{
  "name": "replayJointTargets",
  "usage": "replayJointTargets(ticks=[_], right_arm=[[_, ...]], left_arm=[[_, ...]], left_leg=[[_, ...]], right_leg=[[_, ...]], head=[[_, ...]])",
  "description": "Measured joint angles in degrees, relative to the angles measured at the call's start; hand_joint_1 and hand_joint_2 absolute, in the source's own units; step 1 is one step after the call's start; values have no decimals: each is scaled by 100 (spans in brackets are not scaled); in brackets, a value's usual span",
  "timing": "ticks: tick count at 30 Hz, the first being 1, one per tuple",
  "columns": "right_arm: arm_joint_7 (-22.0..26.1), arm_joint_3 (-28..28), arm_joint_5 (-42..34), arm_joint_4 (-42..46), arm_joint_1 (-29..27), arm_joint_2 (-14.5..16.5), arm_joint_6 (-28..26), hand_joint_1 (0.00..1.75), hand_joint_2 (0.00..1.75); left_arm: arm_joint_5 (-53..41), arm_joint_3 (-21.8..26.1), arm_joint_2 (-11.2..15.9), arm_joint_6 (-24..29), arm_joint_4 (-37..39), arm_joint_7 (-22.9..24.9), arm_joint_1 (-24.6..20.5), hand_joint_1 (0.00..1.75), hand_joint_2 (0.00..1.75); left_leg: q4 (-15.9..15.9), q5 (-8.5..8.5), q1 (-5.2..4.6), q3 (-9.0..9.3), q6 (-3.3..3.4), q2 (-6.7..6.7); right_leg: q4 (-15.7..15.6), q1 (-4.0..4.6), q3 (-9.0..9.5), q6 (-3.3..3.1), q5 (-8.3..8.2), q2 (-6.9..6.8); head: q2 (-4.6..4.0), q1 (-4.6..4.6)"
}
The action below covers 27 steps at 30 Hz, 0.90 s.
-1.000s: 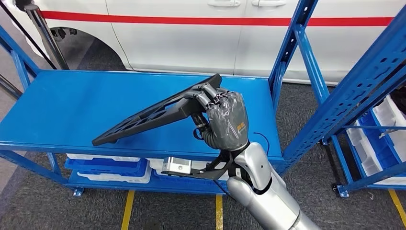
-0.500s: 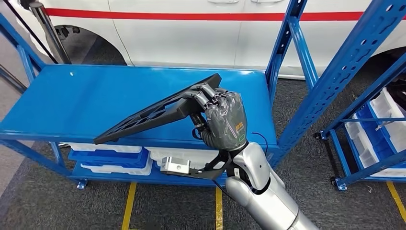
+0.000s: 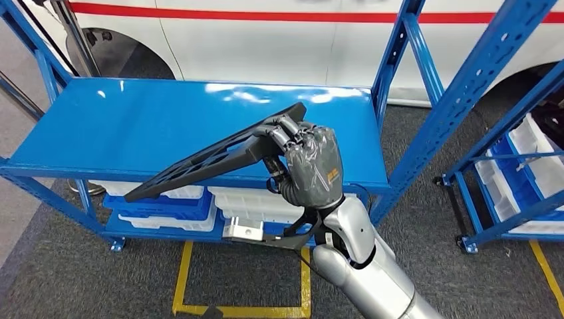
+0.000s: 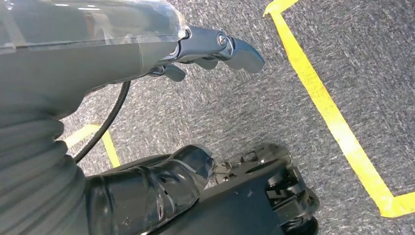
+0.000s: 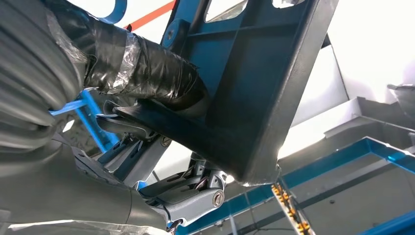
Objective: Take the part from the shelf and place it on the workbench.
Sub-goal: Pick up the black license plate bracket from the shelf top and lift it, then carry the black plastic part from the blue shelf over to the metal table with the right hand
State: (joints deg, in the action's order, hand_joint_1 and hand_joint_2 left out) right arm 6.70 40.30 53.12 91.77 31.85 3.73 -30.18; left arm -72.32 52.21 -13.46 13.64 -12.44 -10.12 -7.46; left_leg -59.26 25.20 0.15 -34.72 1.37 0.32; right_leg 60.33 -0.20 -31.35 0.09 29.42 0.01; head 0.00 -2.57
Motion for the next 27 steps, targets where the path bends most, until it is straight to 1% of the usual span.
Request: replayJointTargets(ticks=[1,2,3,4,5,6,7,8,9,10,11,12,13,14,15,16,17,18,19,20,21,22,23,24,25,26,27], right_arm=[[0,0,-4,1,-1,1,1,175,175],[-1,0,-9,0,-2,1,2,175,175],[0,0,-15,-1,-2,1,3,175,175],[0,0,-23,-1,0,2,5,175,175],[0,0,-34,-2,1,2,7,175,175],[1,1,-48,-2,1,3,10,175,175],[1,1,-64,-3,0,3,14,175,175],[2,2,-78,-3,-5,3,18,175,175],[4,2,-87,-4,-8,3,22,175,175],[7,2,-95,-4,-10,3,25,175,175],[12,2,-98,-3,-11,3,28,175,175],[15,2,-99,-3,-11,3,32,175,175],[21,2,-100,-2,-10,3,35,175,175],[27,2,-101,-2,-9,3,40,175,175],[36,4,-101,-2,-9,3,45,175,175],[43,5,-101,-2,-8,3,51,175,175],[48,7,-101,-2,-8,3,56,175,175],[51,9,-101,-2,-8,2,58,175,175],[51,9,-102,-3,-7,2,60,175,175],[51,9,-102,-3,-7,1,60,175,175],[51,9,-104,-3,-10,1,60,175,175],[51,9,-106,-4,-14,1,61,175,175],[51,9,-108,-4,-22,-1,61,175,175],[51,9,-109,-4,-29,-2,60,175,175],[51,9,-110,-4,-34,-3,60,175,175],[51,9,-110,-4,-36,-3,60,175,175],[51,9,-110,-4,-35,-3,60,175,175]], left_arm=[[1,-1,-2,-3,0,0,1,0,175],[2,-2,-1,-4,0,0,3,0,175],[3,-3,1,-5,0,0,4,0,175],[5,-5,2,-8,0,0,6,0,175],[6,-7,4,-10,0,1,9,0,175],[6,-9,4,-11,0,1,11,0,175],[5,-11,4,-14,0,2,13,0,175],[5,-14,4,-16,0,2,16,0,175],[4,-17,4,-19,0,2,17,0,175],[3,-20,4,-23,0,2,17,0,175],[3,-21,5,-26,0,3,16,0,175],[2,-24,5,-28,0,3,12,0,175],[1,-26,6,-28,0,4,7,0,175],[0,-28,7,-28,0,6,2,0,175],[-1,-30,7,-28,0,8,0,0,175],[-1,-31,7,-28,0,10,1,0,175],[-1,-32,6,-29,0,14,6,0,175],[-1,-32,5,-30,0,16,10,0,175],[1,-32,5,-34,0,18,10,0,175],[2,-32,4,-38,0,19,9,0,175],[3,-32,4,-42,0,19,5,0,175],[5,-32,5,-45,0,19,4,0,175],[6,-32,5,-46,0,19,5,0,175],[7,-32,6,-46,0,20,7,0,175],[7,-32,7,-46,0,20,7,0,175],[7,-32,7,-46,0,20,8,0,175],[7,-32,7,-46,0,20,8,0,175]], left_leg=[[3,-30,-3,-12,-35,-1],[5,-49,-3,-23,-68,-6],[-22,-14,-2,-50,-98,-13],[-125,103,1,-98,-126,-20],[-334,298,9,-179,-153,-27],[-635,540,23,-282,-179,-28],[-1003,767,36,-393,-204,-28],[-1315,906,48,-471,-227,-27],[-1484,930,57,-481,-244,-27],[-1458,843,64,-395,-254,-26],[-1205,677,70,-201,-256,-25],[-811,540,74,48,-249,-26],[-418,461,64,294,-235,-31],[-124,432,53,465,-211,-38],[38,448,38,544,-184,-45],[76,445,22,556,-154,-51],[93,408,26,524,-115,-51],[115,363,35,504,-77,-40],[137,311,47,476,-28,-28],[159,255,58,436,19,-14],[160,208,57,393,56,-1],[153,167,52,330,82,4],[140,130,46,264,90,8],[121,96,42,199,89,11],[97,67,41,136,81,12],[70,44,41,80,70,12],[41,25,41,35,56,11]], right_leg=[[-42,15,10,-18,-12,1],[-65,-1,-5,-49,-45,-3],[-89,-15,-22,-84,-84,-10],[-112,-34,-51,-127,-131,-19],[-132,-51,-90,-165,-180,-28],[-131,-45,-141,-189,-221,-34],[-124,-41,-200,-202,-259,-37],[-115,-37,-259,-202,-296,-41],[-102,-36,-318,-196,-330,-43],[-84,-37,-375,-187,-361,-44],[-62,-40,-424,-174,-386,-43],[-36,-43,-467,-158,-406,-42],[-12,-40,-506,-133,-427,-40],[2,-37,-533,-101,-452,-39],[6,-33,-553,-64,-485,-38],[-1,-30,-565,-24,-522,-38],[-11,-26,-571,16,-558,-36],[2,-30,-586,49,-549,-28],[69,-32,-619,79,-463,-21],[252,-35,-687,105,-277,-14],[542,-47,-784,123,-22,-9],[905,-51,-894,142,234,-9],[1256,-56,-986,157,414,-9],[1479,-58,-1016,168,467,-9],[1523,-59,-959,172,402,-9],[1357,-59,-796,167,255,-9],[1025,-59,-552,152,101,-10]], head=[[0,1],[0,-1],[0,-1],[0,4],[0,10],[0,15],[0,20],[0,20],[0,20],[0,21],[0,21],[0,21],[0,21],[0,21],[0,20],[0,20],[0,19],[0,19],[0,15],[0,13],[0,11],[0,9],[0,10],[0,10],[0,10],[0,10],[0,10]])
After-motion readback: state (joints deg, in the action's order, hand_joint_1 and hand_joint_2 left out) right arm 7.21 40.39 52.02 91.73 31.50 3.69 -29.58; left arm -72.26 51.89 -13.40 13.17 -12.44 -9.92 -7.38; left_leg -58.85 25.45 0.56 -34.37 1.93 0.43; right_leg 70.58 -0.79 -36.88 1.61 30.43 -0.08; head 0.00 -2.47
